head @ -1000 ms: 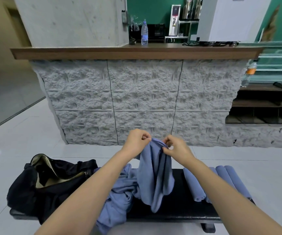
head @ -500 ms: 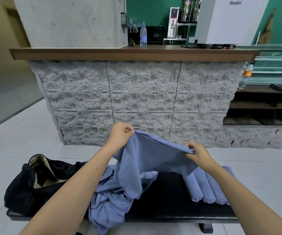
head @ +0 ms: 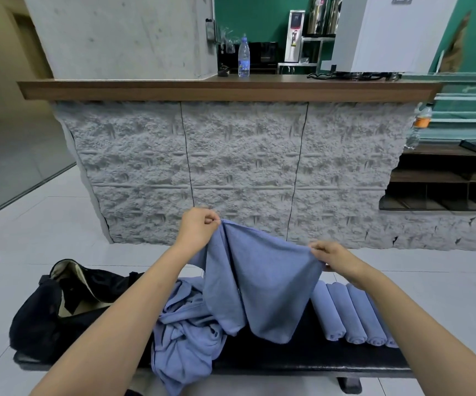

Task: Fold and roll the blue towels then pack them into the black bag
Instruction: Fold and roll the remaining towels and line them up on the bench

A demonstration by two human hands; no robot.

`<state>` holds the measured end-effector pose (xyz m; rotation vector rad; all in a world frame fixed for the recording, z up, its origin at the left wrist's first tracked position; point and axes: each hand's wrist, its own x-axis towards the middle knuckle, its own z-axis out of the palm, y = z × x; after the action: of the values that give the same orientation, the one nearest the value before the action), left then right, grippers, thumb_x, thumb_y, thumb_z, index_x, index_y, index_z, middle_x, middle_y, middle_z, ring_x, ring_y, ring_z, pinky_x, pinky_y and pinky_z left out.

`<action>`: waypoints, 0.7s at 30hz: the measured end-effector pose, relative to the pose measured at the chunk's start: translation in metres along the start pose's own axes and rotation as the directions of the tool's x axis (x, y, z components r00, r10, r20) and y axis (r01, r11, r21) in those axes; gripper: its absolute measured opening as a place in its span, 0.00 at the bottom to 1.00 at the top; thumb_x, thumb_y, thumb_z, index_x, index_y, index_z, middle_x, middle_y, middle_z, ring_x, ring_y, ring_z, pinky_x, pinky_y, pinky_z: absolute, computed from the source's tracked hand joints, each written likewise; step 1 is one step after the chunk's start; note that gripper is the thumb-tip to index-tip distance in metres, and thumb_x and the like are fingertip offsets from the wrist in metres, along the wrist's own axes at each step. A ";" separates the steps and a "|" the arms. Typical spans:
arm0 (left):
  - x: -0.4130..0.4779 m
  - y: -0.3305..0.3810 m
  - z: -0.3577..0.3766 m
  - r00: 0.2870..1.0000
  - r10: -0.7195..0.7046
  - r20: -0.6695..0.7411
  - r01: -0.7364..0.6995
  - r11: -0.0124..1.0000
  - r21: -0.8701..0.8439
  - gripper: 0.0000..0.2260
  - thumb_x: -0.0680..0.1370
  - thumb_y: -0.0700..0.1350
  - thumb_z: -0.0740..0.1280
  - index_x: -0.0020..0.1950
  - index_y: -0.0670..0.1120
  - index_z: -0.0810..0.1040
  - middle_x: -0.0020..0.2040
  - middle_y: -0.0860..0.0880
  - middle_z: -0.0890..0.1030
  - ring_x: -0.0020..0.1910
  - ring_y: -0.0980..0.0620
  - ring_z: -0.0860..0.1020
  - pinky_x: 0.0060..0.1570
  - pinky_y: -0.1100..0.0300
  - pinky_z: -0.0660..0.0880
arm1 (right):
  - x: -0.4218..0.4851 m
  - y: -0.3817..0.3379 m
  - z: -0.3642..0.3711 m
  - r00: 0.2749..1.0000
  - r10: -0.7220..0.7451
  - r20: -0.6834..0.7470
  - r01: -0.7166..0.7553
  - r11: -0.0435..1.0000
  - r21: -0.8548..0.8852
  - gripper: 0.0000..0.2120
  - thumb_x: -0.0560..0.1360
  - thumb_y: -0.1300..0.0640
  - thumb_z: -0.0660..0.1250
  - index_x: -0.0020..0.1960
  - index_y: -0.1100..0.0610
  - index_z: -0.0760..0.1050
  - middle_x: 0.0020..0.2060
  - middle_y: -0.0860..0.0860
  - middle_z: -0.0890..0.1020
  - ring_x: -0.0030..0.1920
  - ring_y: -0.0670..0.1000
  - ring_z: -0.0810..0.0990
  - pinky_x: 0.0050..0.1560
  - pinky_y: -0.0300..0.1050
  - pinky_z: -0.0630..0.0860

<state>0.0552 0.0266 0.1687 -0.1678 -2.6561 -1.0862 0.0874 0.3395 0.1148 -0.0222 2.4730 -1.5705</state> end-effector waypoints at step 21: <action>-0.011 0.026 0.030 0.915 0.293 0.278 -0.225 0.942 -0.251 0.03 0.75 0.37 0.68 0.44 0.43 0.81 0.37 0.53 0.79 0.36 0.63 0.73 0.41 0.71 0.69 | 0.026 -0.076 0.062 0.897 -0.441 0.037 0.424 0.833 -0.357 0.09 0.74 0.66 0.67 0.51 0.57 0.81 0.41 0.50 0.79 0.42 0.50 0.74 0.47 0.43 0.70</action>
<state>0.0654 0.0665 0.1622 -0.7758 -2.6650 -1.3449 0.0658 0.2477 0.1530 -0.6557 2.9035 -1.2334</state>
